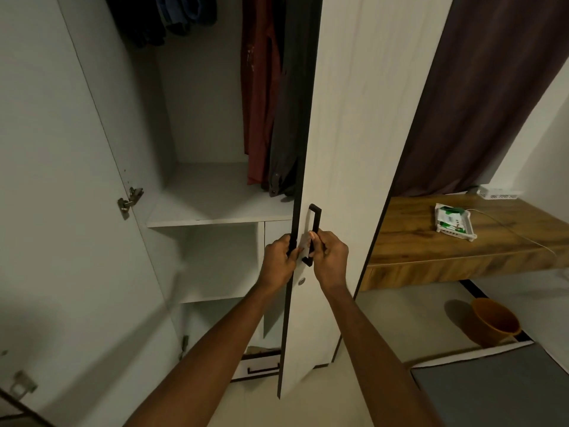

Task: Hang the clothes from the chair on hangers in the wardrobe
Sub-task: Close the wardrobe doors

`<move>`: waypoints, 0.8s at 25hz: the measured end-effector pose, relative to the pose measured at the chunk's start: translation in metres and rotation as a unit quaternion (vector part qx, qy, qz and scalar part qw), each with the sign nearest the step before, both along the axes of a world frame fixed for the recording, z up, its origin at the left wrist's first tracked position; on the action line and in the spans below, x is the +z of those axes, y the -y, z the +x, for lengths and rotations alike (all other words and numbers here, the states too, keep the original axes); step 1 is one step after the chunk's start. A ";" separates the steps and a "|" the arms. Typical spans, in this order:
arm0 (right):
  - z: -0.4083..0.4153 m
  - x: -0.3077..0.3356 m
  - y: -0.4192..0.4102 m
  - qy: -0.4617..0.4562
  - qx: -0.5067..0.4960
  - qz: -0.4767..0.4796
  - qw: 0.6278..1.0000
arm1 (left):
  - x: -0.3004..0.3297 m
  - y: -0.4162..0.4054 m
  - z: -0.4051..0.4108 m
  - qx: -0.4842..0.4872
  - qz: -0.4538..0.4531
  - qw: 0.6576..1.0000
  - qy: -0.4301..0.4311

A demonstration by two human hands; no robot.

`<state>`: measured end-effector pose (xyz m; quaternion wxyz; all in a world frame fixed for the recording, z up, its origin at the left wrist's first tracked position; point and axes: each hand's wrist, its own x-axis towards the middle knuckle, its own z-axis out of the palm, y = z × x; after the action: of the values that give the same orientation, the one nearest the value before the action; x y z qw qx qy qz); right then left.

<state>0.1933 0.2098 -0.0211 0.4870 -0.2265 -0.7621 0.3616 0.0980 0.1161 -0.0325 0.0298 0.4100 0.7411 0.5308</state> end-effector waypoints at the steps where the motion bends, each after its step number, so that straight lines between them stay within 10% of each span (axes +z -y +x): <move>1: -0.008 -0.001 -0.002 -0.002 0.005 0.003 1.000 | 0.000 0.000 -0.007 0.000 0.001 1.000 0.000; 20: -0.134 0.006 -0.039 -0.037 0.091 -0.038 0.994 | -0.013 -0.042 -0.137 0.024 0.036 0.996 0.075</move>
<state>0.0589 0.2490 -0.0148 0.4708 -0.1605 -0.7470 0.4411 -0.0394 0.1584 -0.0452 0.0576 0.3525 0.7266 0.5869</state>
